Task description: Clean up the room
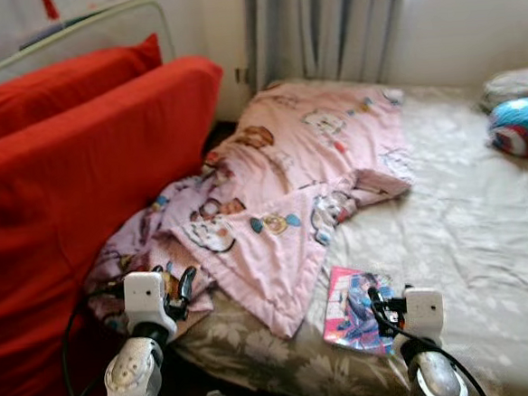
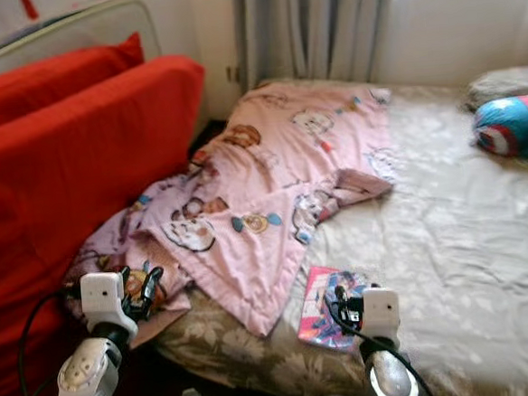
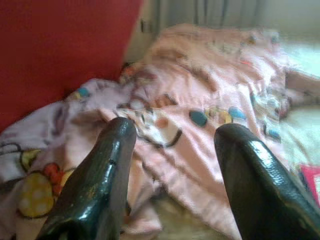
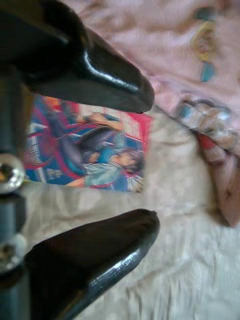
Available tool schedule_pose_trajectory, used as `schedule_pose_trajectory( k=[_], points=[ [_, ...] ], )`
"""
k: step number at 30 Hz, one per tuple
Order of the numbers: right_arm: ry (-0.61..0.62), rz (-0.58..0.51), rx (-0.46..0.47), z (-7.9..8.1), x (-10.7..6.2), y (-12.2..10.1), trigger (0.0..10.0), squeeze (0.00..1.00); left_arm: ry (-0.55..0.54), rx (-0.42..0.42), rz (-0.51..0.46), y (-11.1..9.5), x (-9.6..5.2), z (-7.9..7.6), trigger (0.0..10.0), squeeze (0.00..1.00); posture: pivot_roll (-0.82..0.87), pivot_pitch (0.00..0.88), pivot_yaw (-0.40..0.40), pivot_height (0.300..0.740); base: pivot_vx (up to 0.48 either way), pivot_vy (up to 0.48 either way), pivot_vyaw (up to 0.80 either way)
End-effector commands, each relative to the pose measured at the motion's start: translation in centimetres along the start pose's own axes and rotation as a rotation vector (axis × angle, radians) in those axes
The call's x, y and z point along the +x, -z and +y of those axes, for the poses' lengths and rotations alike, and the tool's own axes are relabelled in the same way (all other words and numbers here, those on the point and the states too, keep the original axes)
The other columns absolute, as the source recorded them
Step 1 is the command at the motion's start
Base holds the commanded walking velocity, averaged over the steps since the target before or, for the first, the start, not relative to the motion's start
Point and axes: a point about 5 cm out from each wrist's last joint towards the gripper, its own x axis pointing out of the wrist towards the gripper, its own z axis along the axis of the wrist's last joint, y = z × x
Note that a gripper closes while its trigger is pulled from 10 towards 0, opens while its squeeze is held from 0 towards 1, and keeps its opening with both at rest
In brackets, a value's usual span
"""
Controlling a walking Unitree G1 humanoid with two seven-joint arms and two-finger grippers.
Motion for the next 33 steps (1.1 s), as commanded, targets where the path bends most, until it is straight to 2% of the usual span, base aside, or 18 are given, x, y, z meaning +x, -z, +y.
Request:
schedule_pose_trajectory(
  k=[1,13,17,33],
  points=[
    [-0.017,-0.033,-0.003,0.42,0.63,-1.00,10.0,0.00,-0.019,-0.015,0.034,0.71,-0.61,0.44,10.0,0.00,0.01,0.027,0.001,0.651,0.000,0.000,0.00],
    [-0.011,-0.002,-0.011,0.49,0.65,-0.69,10.0,0.00,0.001,-0.020,0.046,0.91,-0.64,0.08,10.0,0.00,0.01,0.029,0.002,0.651,0.000,0.000,0.00],
    [-0.016,-0.012,-0.011,0.56,0.68,-0.78,10.0,0.00,0.003,-0.021,0.046,0.89,-0.58,0.03,10.0,0.00,0.01,0.030,0.003,0.631,0.000,0.000,0.00],
    [-0.011,-0.006,-0.011,0.59,0.73,-0.72,10.0,0.00,0.003,-0.023,0.046,0.90,-0.46,-0.05,10.0,0.00,0.01,0.028,0.004,0.631,0.000,0.000,0.00]
  ],
)
